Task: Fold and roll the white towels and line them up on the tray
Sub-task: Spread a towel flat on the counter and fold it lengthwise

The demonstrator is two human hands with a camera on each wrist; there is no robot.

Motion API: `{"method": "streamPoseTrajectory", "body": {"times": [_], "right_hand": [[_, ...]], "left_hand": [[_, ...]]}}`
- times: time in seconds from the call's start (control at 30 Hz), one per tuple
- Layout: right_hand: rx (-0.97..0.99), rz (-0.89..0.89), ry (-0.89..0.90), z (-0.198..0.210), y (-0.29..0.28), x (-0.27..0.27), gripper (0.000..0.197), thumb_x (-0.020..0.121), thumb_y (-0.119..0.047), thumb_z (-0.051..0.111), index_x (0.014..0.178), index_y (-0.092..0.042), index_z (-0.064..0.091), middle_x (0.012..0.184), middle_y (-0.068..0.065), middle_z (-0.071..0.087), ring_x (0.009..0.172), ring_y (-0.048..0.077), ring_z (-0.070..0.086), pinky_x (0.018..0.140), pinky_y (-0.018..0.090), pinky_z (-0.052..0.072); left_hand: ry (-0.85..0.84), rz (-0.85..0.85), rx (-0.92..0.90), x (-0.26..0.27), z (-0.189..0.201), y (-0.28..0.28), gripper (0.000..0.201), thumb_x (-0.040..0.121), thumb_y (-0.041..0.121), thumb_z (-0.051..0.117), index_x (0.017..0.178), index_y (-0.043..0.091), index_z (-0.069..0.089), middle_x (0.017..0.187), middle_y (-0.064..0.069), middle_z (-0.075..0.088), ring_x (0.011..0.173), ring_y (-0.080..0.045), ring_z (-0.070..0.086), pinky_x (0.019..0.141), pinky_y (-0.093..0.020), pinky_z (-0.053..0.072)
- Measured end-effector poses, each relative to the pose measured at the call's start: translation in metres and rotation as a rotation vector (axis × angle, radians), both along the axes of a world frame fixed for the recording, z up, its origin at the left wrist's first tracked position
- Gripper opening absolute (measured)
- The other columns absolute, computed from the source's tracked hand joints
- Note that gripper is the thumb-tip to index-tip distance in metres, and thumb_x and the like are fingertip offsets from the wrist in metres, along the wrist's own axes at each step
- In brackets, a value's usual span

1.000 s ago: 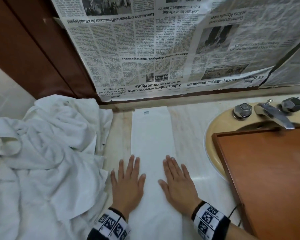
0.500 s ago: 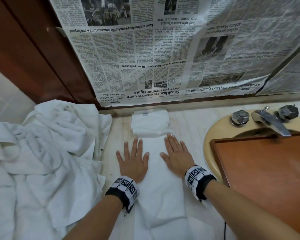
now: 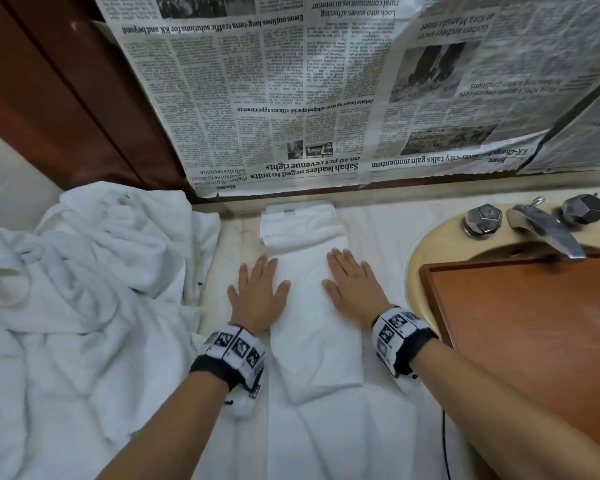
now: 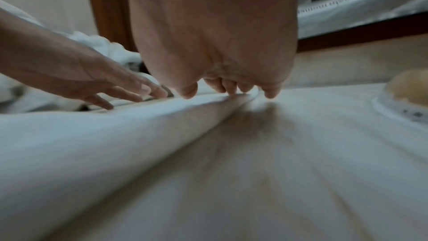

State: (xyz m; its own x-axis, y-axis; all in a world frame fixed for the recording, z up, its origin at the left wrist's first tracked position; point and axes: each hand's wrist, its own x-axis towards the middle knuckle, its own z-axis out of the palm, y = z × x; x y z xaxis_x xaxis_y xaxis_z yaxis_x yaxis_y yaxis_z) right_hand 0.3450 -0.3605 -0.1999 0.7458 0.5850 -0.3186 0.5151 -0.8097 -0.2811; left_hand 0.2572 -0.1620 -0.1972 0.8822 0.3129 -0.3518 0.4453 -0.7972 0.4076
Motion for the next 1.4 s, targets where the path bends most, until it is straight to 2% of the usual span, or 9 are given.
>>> {"method": "streamPoseTrajectory", "body": {"times": [0.17, 0.37, 0.5, 0.6, 0.7, 0.93, 1.1, 1.23, 1.4], "right_hand": [[0.089, 0.04, 0.066, 0.013, -0.031, -0.081, 0.072, 0.098, -0.056, 0.014, 0.158, -0.017, 0.018, 0.167, -0.003, 0.005, 0.153, 0.017, 0.002, 0.123, 0.042, 0.004], [0.274, -0.085, 0.076, 0.017, -0.063, -0.15, 0.074, 0.089, -0.068, 0.025, 0.129, -0.016, 0.06, 0.141, -0.001, 0.052, 0.132, 0.018, 0.045, 0.108, 0.037, 0.038], [0.154, -0.015, 0.056, 0.026, -0.074, -0.169, 0.049, 0.09, -0.06, 0.041, 0.111, -0.021, 0.062, 0.113, -0.008, 0.053, 0.107, 0.014, 0.049, 0.086, 0.032, 0.039], [0.077, -0.007, 0.051, 0.048, -0.069, -0.183, 0.019, 0.101, -0.036, 0.044, 0.1, -0.021, 0.054, 0.095, -0.007, 0.051, 0.097, 0.021, 0.055, 0.073, 0.033, 0.037], [0.086, -0.027, 0.061, 0.078, -0.058, -0.205, 0.02, 0.102, -0.036, 0.04, 0.093, -0.019, 0.045, 0.083, -0.002, 0.052, 0.076, 0.025, 0.052, 0.062, 0.036, 0.037], [0.019, 0.031, 0.34, 0.091, -0.019, -0.266, 0.011, 0.099, -0.021, 0.046, 0.095, -0.011, 0.043, 0.102, 0.016, 0.056, 0.083, 0.029, 0.052, 0.056, 0.031, 0.033], [-0.031, -0.031, 0.641, 0.082, -0.02, -0.28, 0.041, 0.098, -0.039, 0.053, 0.111, -0.001, 0.06, 0.108, 0.015, 0.062, 0.079, 0.03, 0.062, 0.069, 0.037, 0.053], [0.22, -0.16, 0.235, 0.071, -0.02, -0.248, 0.031, 0.099, -0.039, 0.047, 0.116, -0.014, 0.057, 0.108, 0.005, 0.063, 0.095, 0.024, 0.061, 0.079, 0.036, 0.052], [0.052, -0.296, -0.023, 0.036, -0.03, -0.203, 0.037, 0.1, -0.032, 0.046, 0.129, -0.011, 0.043, 0.125, 0.008, 0.046, 0.112, 0.027, 0.051, 0.081, 0.036, 0.047]], "left_hand": [[-0.134, -0.081, -0.115, -0.076, 0.0, -0.016, 0.07, 0.087, 0.061, 0.042, 0.148, 0.027, 0.044, 0.157, -0.001, 0.035, 0.141, -0.027, 0.035, 0.113, -0.046, 0.034], [-0.184, 0.087, -0.229, -0.118, 0.001, -0.028, 0.042, 0.093, 0.028, 0.066, 0.134, 0.018, 0.058, 0.123, -0.002, 0.047, 0.092, -0.015, 0.058, 0.09, -0.024, 0.045], [-0.208, 0.161, -0.244, -0.122, -0.003, -0.03, 0.032, 0.089, 0.012, 0.067, 0.121, 0.013, 0.062, 0.09, 0.004, 0.06, 0.079, -0.007, 0.057, 0.07, -0.007, 0.038], [-0.215, 0.198, -0.234, -0.125, 0.001, -0.036, 0.025, 0.089, 0.01, 0.065, 0.114, 0.011, 0.064, 0.086, 0.005, 0.063, 0.082, -0.012, 0.059, 0.076, -0.017, 0.044], [-0.198, 0.241, -0.227, -0.126, 0.006, -0.04, 0.019, 0.089, 0.015, 0.065, 0.108, 0.013, 0.064, 0.084, 0.006, 0.064, 0.084, -0.013, 0.06, 0.078, -0.022, 0.043], [-0.152, 0.282, -0.236, -0.132, 0.013, -0.043, 0.016, 0.087, 0.017, 0.065, 0.103, 0.017, 0.064, 0.088, 0.004, 0.066, 0.088, -0.016, 0.063, 0.081, -0.026, 0.049], [-0.164, 0.262, -0.226, -0.138, 0.013, -0.045, 0.015, 0.087, 0.018, 0.065, 0.102, 0.016, 0.065, 0.087, 0.005, 0.066, 0.086, -0.016, 0.062, 0.083, -0.028, 0.05], [-0.18, 0.232, -0.218, -0.146, 0.01, -0.047, 0.017, 0.085, 0.017, 0.068, 0.101, 0.017, 0.063, 0.083, 0.007, 0.064, 0.083, -0.014, 0.061, 0.08, -0.027, 0.048], [-0.179, 0.25, -0.212, -0.151, 0.011, -0.051, 0.016, 0.088, 0.013, 0.064, 0.104, 0.014, 0.063, 0.082, 0.005, 0.062, 0.081, -0.013, 0.059, 0.071, -0.021, 0.04]]}}
